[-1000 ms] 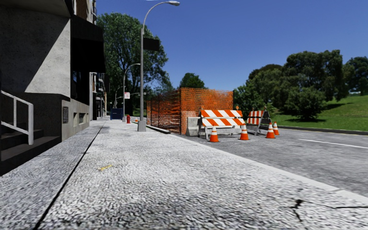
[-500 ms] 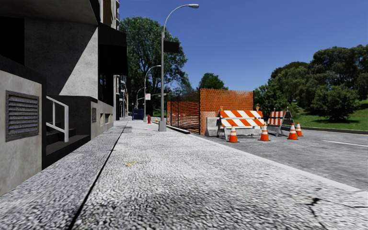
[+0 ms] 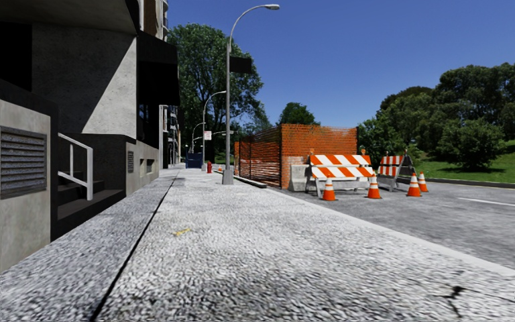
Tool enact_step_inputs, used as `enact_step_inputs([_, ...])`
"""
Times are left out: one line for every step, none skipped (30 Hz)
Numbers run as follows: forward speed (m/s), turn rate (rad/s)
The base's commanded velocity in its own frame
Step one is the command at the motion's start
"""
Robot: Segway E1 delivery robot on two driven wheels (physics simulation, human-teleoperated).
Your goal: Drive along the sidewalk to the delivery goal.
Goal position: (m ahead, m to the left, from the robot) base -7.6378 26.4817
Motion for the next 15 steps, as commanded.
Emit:
enact_step_inputs([2.0, 0.33])
enact_step_inputs([2.0, 0.33])
enact_step_inputs([2.0, 0.35])
enact_step_inputs([2.0, 0.35])
enact_step_inputs([2.0, 0.36])
enact_step_inputs([2.0, 0.36])
enact_step_inputs([2.0, 0.37])
enact_step_inputs([2.0, 0.38])
enact_step_inputs([2.0, 0.39])
enact_step_inputs([2.0, 0.39])
enact_step_inputs([2.0, 0.39])
enact_step_inputs([2.0, 0.39])
enact_step_inputs([2.0, 0.39])
enact_step_inputs([2.0, 0.39])
enact_step_inputs([2.0, 0.39])
